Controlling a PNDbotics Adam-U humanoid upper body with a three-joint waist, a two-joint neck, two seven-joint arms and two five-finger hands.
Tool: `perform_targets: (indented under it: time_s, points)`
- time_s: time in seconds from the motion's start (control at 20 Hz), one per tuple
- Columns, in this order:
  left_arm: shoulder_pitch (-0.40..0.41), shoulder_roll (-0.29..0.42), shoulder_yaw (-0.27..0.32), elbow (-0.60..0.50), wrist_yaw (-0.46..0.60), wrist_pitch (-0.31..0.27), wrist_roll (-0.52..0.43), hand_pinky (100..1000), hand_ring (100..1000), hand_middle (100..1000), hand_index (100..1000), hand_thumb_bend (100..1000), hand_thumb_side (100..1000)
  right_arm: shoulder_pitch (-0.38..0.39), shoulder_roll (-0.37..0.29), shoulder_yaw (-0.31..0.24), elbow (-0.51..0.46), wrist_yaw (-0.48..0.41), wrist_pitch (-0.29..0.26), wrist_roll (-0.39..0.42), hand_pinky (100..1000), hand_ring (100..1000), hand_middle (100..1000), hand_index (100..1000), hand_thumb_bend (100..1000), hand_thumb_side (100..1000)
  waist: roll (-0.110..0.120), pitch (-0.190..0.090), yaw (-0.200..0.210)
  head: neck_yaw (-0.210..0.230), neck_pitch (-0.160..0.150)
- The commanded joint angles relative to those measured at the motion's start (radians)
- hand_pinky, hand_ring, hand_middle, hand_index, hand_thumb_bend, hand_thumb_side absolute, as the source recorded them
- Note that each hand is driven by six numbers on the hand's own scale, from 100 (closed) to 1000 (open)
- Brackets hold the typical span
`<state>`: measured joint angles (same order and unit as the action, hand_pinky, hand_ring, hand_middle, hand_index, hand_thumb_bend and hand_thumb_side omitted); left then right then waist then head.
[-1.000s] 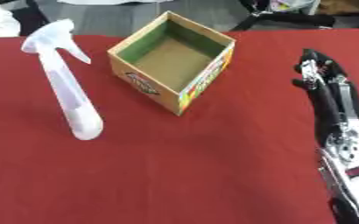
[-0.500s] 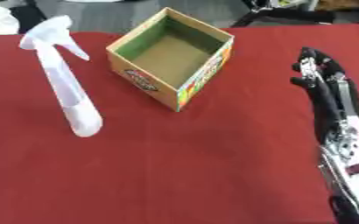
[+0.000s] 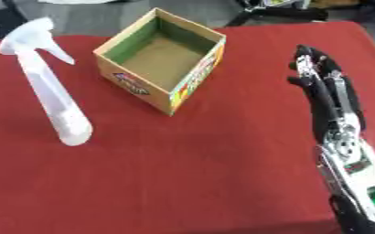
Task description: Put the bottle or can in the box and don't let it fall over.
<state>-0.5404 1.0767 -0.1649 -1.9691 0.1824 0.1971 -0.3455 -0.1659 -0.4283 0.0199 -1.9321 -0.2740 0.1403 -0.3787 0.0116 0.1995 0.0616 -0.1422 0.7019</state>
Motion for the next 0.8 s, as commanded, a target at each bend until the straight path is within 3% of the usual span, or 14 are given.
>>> perform_targets:
  time_s: [0.05,0.2,0.25,0.3,0.8]
  points:
    - [-0.051,0.021,-0.016,0.02,-0.018,0.006,-0.055,830,738,758,821,100,622,-0.005,-0.03,-0.001,-0.016,-0.01,0.001,0.003,789,828,873,818,100,649,0.003,-0.024,0.0,-0.003,0.004]
    - [-0.106,0.006,-0.046,0.05,-0.036,-0.002,-0.119,816,732,752,814,100,627,-0.004,-0.027,0.004,-0.017,-0.015,0.001,0.009,789,826,872,818,100,650,0.005,-0.024,-0.002,0.003,0.0]
    - [-0.121,0.0,-0.053,0.06,-0.042,-0.006,-0.136,815,733,754,814,100,687,-0.003,-0.026,0.004,-0.017,-0.016,0.001,0.011,789,826,872,818,100,660,0.005,-0.025,-0.003,0.003,-0.001]
    - [-0.138,-0.008,-0.06,0.07,-0.05,-0.009,-0.149,818,737,762,818,100,627,-0.003,-0.026,0.005,-0.017,-0.016,0.001,0.012,789,826,872,818,100,651,0.005,-0.025,-0.005,0.004,-0.001]
    - [-0.282,-0.091,-0.105,0.156,-0.129,-0.031,-0.239,834,758,790,844,100,660,-0.004,-0.026,0.003,-0.012,-0.029,-0.002,0.02,791,825,872,819,100,659,0.01,-0.015,-0.011,0.019,-0.005]
